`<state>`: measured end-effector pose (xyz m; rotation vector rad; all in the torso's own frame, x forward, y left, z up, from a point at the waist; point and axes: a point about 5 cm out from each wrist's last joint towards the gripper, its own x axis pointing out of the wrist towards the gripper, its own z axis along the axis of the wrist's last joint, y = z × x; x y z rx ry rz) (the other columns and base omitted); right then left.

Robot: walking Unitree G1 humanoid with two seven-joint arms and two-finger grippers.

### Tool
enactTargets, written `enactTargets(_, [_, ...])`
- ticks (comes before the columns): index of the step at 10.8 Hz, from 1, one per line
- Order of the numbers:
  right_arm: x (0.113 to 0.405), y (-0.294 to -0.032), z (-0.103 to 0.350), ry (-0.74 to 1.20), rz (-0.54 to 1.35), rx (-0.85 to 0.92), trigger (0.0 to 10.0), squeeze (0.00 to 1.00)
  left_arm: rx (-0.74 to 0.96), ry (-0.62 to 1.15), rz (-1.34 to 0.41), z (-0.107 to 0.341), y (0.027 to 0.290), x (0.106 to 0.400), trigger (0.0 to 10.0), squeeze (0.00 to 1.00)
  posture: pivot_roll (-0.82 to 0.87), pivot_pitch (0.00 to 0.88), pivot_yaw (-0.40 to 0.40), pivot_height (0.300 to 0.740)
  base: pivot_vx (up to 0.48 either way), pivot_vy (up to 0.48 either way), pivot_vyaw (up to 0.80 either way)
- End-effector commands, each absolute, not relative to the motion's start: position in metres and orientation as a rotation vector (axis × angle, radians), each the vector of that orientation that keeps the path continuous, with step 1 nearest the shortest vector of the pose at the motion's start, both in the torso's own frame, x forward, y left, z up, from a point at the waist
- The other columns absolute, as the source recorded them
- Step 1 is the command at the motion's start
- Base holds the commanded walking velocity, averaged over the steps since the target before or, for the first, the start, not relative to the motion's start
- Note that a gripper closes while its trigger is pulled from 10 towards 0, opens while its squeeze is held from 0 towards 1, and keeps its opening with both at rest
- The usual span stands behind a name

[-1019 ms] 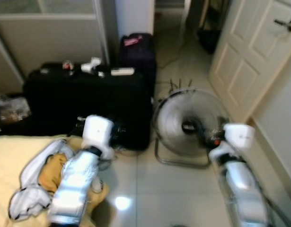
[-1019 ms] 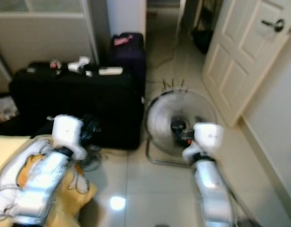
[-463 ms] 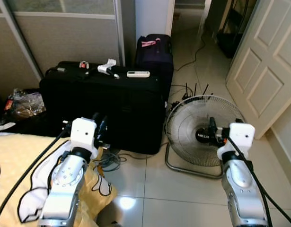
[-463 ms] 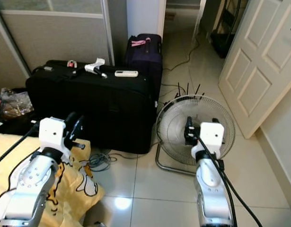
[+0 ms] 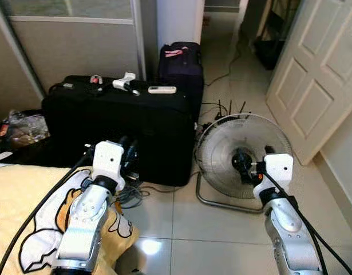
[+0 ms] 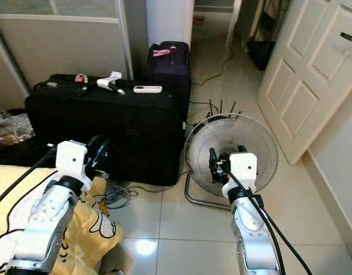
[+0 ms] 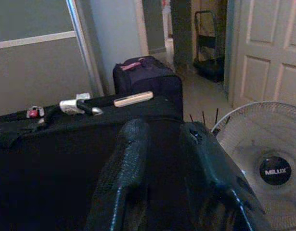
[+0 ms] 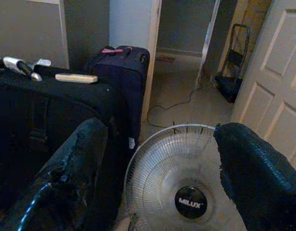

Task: Clean up the room

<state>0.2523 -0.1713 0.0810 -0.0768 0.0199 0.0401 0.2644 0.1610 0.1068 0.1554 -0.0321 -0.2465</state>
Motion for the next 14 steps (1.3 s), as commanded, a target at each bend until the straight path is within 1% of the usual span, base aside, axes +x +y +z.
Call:
enactTargets(1, [0.2498,-0.1709,0.0767,0.045,0.048,-0.07,10.0,0.0,0.164,-0.028,-0.258,0.1071,0.1591,0.2652,10.0,0.0,-0.04,0.0,0.024,0.74,0.0,0.0,0.0])
enactTargets(13, [0.2445,-0.174,0.0751,0.052,0.047,-0.079,10.0,0.0,0.165,-0.02,-0.3,0.106,0.1522,0.2635,10.0,0.0,-0.04,0.0,0.029,0.74,0.0,0.0,0.0])
enactTargets(14, [0.2443,-0.1745,0.0747,0.062,0.04,-0.059,10.0,0.0,0.159,-0.01,-0.285,0.1052,0.1524,0.2634,10.0,0.0,-0.04,0.0,0.028,0.74,0.0,0.0,0.0])
